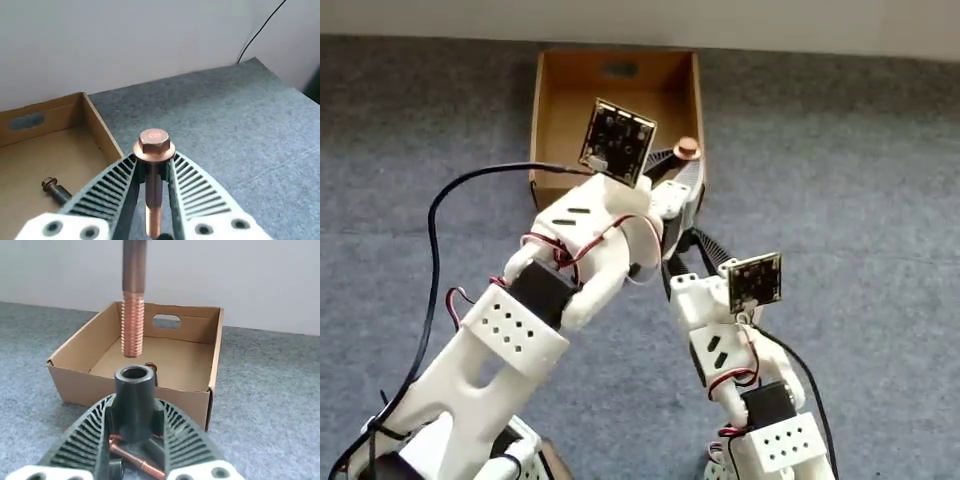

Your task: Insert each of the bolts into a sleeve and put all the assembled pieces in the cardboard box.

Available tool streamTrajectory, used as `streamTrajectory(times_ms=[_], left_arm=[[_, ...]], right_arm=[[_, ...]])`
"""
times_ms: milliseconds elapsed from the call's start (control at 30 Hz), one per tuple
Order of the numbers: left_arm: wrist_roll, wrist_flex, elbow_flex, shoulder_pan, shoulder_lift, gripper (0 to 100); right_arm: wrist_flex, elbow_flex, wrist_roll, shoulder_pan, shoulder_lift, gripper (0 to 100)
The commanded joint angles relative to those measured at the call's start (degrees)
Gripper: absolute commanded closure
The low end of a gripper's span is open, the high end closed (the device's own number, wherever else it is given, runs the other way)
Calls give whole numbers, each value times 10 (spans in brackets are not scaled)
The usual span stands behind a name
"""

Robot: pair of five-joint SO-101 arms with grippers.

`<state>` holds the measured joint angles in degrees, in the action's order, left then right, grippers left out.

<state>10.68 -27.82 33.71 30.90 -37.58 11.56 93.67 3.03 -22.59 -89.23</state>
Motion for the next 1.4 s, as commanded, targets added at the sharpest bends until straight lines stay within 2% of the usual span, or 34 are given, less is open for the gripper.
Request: streamTrajectory(times_ms=[0, 400, 1067, 1200, 1367], left_arm=[[2, 17, -4, -3, 0, 990], [2, 27, 55, 29, -4, 991], [5, 37, 44, 35, -5, 992], [69, 34, 28, 32, -5, 992], [77, 34, 29, 34, -5, 992]], right_arm=[[-13, -5, 3, 0, -10, 993], [-13, -3, 2, 5, -10, 993], [-13, -4, 3, 9, -10, 993], [-13, -4, 3, 9, -10, 993], [-13, -4, 3, 9, -10, 993]])
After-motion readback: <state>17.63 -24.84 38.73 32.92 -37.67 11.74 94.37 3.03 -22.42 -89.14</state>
